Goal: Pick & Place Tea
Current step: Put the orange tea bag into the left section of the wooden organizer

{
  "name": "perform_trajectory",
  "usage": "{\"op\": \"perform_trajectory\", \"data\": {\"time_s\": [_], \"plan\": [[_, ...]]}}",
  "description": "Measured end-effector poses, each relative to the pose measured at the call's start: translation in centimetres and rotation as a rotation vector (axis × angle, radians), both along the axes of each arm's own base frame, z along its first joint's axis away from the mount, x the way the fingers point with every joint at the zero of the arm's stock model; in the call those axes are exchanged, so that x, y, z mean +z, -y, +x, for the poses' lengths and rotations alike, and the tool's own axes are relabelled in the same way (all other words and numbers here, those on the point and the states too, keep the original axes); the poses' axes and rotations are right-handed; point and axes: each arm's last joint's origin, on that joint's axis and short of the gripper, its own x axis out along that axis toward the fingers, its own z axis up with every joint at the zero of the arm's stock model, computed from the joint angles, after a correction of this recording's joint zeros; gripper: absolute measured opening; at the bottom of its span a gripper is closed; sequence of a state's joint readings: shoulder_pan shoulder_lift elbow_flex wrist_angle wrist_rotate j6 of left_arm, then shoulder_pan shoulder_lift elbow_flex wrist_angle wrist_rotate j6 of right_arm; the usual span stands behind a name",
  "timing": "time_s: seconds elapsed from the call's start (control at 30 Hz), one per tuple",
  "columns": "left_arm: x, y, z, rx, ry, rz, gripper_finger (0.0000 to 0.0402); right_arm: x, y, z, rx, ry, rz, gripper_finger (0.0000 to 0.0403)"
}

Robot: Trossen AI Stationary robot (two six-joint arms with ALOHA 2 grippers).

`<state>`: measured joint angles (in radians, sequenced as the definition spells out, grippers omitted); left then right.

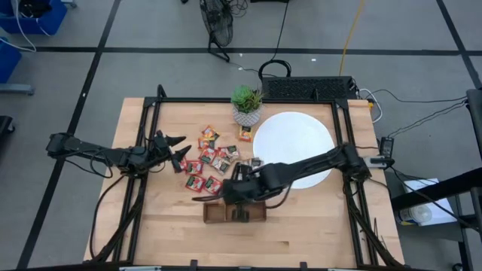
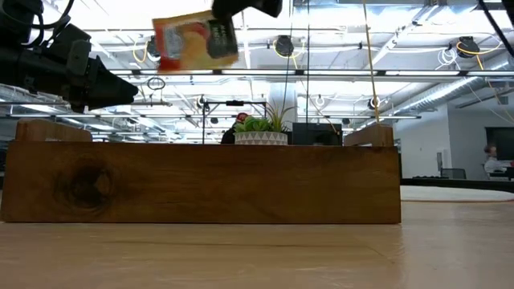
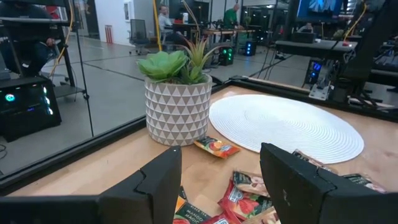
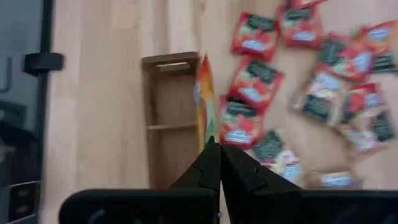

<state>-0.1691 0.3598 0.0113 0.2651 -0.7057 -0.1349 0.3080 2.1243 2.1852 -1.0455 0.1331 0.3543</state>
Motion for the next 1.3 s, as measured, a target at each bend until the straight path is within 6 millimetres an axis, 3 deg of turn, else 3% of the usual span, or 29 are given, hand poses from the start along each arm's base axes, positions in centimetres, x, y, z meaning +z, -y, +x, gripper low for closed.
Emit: {"op": "perform_trajectory", "data": {"time_s": [0.17, 0.37, 0.93, 1.13, 1.3], "plan": [[0.0, 0.0, 0.0, 0.000, 0.000, 0.000, 0.0218, -1.4, -0.9, 0.1, 0.042, -0.086, -0.072, 0.0000], [0.0, 0.0, 0.0, 0.000, 0.000, 0.000, 0.0218, -0.9, -2.3, -1.3, 0.086, -0.098, -0.217, 0.0000], [0.9, 0.0, 0.0, 0.004, 0.109, -0.035, 0.0218, -0.9, -4.0, -2.3, 0.153, -0.101, -0.270, 0.0000], [1.2, 0.1, 0.1, -0.039, 0.271, -0.266, 0.0218, -1.1, -3.7, -2.7, 0.127, -0.136, -0.307, 0.0000], [0.3, 0.2, 0.2, -0.061, 0.246, -0.402, 0.0218, -1.0, -3.7, -2.7, 0.117, -0.127, -0.322, 0.0000]]}}
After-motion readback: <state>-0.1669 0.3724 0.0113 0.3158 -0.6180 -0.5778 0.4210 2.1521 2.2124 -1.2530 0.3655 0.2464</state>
